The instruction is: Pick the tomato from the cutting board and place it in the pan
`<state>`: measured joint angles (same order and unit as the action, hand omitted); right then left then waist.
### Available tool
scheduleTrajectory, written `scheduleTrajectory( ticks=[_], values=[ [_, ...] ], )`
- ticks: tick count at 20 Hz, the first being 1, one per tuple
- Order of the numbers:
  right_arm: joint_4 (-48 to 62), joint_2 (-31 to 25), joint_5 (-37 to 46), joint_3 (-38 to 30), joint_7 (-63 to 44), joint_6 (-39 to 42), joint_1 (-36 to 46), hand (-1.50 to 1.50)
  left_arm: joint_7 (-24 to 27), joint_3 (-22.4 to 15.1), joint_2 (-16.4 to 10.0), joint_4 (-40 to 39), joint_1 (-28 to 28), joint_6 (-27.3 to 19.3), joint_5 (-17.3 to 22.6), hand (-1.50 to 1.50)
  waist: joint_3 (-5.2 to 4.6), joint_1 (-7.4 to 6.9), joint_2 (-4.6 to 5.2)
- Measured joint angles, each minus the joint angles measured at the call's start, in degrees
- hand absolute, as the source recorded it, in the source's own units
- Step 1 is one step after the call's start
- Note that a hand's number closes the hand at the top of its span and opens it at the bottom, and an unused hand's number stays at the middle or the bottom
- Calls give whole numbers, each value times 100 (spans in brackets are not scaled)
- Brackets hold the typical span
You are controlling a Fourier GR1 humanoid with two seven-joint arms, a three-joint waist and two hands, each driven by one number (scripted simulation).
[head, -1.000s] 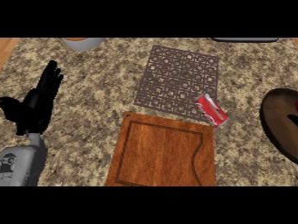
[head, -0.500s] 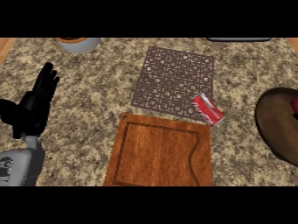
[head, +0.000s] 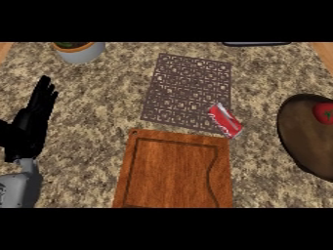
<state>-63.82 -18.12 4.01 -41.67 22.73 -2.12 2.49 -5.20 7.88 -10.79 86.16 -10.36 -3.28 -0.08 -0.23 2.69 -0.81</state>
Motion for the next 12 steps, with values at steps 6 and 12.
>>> scheduleTrajectory(
  ticks=[6, 12],
  values=[
    [-2248, 730, -628, -103, -248, 759, -1735, -150, -35, 2, -8, 36, -33, -26, -27, 0, -4, 37, 13],
    [-4209, 1517, -1251, -112, -518, 1291, -3456, -150, -26, -40, 49, 65, -63, -18, -22, 0, 8, -70, 49]
  ],
)
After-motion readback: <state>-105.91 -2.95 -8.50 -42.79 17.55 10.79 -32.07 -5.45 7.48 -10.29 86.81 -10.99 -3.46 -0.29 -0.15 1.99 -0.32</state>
